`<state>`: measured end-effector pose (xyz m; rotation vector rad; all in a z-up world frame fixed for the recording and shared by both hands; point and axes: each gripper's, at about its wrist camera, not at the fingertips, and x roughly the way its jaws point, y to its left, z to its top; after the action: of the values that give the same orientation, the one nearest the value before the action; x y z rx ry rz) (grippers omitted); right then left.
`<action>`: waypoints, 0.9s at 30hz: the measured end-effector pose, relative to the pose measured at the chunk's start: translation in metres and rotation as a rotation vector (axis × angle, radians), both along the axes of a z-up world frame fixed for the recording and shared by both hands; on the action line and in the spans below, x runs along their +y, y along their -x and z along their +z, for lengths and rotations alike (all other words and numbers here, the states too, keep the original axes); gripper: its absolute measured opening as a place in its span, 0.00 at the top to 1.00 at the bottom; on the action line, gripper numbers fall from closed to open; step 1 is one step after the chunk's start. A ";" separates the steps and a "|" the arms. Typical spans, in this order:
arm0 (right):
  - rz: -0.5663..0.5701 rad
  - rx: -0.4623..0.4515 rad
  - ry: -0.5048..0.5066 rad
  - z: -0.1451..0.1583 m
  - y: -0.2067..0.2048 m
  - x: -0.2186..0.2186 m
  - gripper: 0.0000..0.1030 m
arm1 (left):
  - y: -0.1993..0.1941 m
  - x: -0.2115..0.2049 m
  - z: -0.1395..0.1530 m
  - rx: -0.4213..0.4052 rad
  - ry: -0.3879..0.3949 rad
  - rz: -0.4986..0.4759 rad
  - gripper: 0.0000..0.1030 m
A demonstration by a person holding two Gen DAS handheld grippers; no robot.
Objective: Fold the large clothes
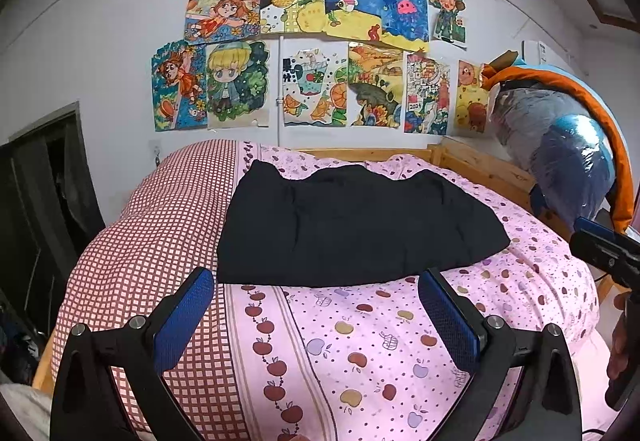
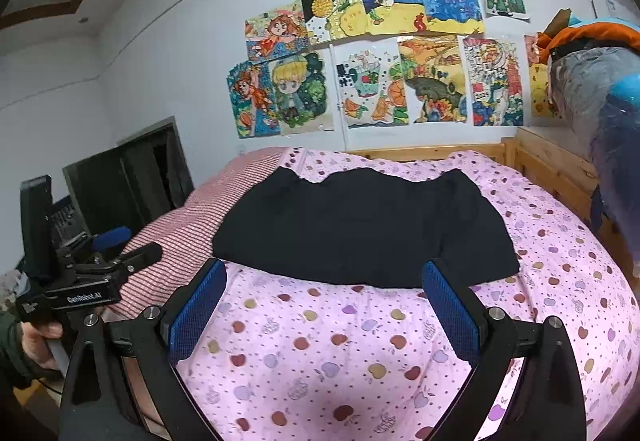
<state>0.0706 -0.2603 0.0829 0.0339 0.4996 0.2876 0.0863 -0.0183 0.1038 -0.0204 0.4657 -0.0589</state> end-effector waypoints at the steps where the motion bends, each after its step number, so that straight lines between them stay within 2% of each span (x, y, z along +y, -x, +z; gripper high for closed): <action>1: -0.003 0.001 0.006 -0.004 0.000 0.000 0.06 | 0.000 -0.001 -0.002 -0.003 -0.002 0.004 0.00; 5: 0.003 0.017 0.010 -0.016 -0.003 0.003 0.06 | 0.000 -0.004 -0.014 -0.010 -0.008 0.012 0.00; 12: 0.010 0.062 -0.002 -0.038 -0.012 0.001 0.06 | -0.009 -0.003 -0.032 0.027 -0.016 0.027 0.00; 27: 0.006 0.083 -0.008 -0.049 -0.019 0.005 0.06 | -0.013 -0.005 -0.045 0.055 -0.043 0.030 0.00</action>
<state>0.0892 -0.2548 0.0340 0.0519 0.5811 0.2945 0.0996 -0.0238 0.0585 0.0136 0.5212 -0.0188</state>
